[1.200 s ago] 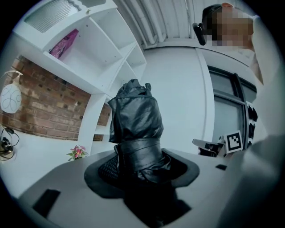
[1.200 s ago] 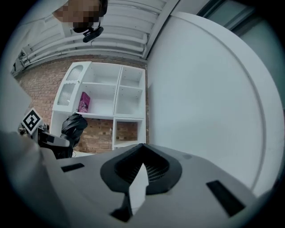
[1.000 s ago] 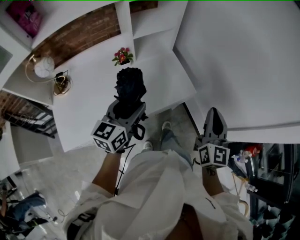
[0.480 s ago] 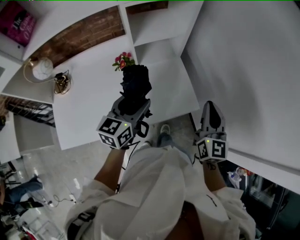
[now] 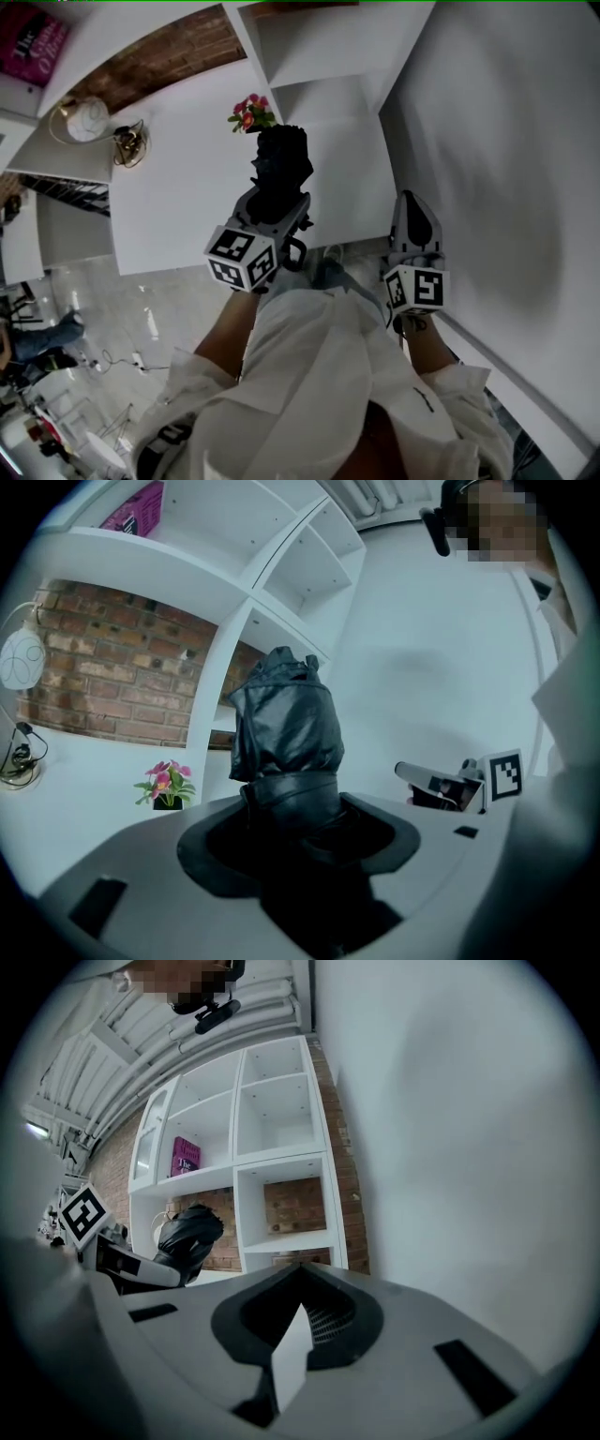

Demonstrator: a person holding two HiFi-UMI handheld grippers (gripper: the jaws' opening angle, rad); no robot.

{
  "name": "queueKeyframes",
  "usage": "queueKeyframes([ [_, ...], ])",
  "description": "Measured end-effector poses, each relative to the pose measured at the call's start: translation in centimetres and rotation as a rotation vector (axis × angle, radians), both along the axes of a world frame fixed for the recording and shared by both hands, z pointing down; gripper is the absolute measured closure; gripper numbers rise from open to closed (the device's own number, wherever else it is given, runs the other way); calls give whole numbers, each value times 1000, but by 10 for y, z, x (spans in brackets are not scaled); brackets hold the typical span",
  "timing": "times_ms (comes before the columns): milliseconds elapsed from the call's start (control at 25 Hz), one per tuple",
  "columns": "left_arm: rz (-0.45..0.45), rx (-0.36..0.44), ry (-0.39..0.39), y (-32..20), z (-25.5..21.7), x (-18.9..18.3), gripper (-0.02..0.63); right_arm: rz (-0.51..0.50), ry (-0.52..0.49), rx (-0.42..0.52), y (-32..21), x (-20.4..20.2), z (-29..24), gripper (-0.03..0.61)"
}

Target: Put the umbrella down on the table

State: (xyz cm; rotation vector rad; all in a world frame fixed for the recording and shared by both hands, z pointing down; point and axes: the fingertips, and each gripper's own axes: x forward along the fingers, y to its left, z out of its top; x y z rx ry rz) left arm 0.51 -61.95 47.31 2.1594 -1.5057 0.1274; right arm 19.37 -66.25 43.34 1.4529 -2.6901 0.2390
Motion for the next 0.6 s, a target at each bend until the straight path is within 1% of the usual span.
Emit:
queueKeyframes([
  [200,-26,-55,18,-11,21,1,341,-27,1,-35,-13,-12,14,560],
  [600,-9,-149,43,-36,69,-10,341,-13,58,-84,-37,-36,56,560],
])
